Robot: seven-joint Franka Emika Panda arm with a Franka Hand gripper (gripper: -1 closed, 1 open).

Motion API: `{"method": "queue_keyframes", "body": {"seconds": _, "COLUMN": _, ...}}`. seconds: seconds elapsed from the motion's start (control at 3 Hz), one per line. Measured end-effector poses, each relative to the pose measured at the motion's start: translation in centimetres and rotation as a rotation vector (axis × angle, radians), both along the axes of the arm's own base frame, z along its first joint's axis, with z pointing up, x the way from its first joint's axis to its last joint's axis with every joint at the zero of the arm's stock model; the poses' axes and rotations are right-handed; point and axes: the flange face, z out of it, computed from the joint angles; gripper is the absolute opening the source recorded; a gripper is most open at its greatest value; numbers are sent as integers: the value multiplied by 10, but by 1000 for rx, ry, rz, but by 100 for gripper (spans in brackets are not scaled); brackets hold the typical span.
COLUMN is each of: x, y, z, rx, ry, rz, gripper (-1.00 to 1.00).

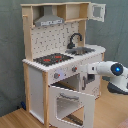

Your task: Play with the kitchen

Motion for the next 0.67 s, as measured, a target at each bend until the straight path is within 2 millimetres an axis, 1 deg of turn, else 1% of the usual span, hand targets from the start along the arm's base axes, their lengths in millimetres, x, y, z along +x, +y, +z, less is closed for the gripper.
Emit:
{"method": "queue_keyframes", "body": {"seconds": 0.33, "x": -10, "y": 2, "z": 6, "rx": -6, "ry": -79, "rz": 71, "gripper": 100}}
{"method": "queue_keyframes", "body": {"seconds": 0.67, "x": -19, "y": 4, "z": 7, "rx": -10, "ry": -127, "rz": 151, "gripper": 100}}
